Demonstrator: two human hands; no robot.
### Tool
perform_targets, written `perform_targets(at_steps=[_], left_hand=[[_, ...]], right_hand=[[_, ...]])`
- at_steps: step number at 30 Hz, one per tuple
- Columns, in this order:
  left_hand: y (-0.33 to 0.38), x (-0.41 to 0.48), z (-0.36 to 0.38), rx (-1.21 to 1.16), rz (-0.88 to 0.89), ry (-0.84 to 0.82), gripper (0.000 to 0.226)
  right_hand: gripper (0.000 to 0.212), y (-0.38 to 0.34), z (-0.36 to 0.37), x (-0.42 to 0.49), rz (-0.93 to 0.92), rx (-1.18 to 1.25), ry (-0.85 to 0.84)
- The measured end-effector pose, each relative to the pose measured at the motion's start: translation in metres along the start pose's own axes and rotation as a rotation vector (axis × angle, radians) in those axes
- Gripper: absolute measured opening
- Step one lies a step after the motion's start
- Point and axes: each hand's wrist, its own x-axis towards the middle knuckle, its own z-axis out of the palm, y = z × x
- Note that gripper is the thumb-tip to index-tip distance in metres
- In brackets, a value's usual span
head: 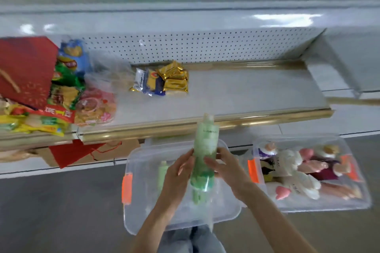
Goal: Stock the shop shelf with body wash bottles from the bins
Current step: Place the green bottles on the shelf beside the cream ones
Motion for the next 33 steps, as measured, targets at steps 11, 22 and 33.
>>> perform_targets(at_steps=[11,22,33], left_hand=[[0.201,-0.033,0.016,0.017,0.543,-0.113,0.055],[0.33,0.039,-0.052,0.154,0.861,0.63,0.075],[0.348,0.097,-0.074,0.443,0.842,0.669,0.119]], right_hand=[[0.026,-0.218,-0.019,-0.076,-0.599,-0.151,0.018],[0.029,-0.328,0.003,-0.046,-0.845,-0.054,0.135],[0.045,-0.374,0.029,0.037,-0.851,-0.175,0.188]])
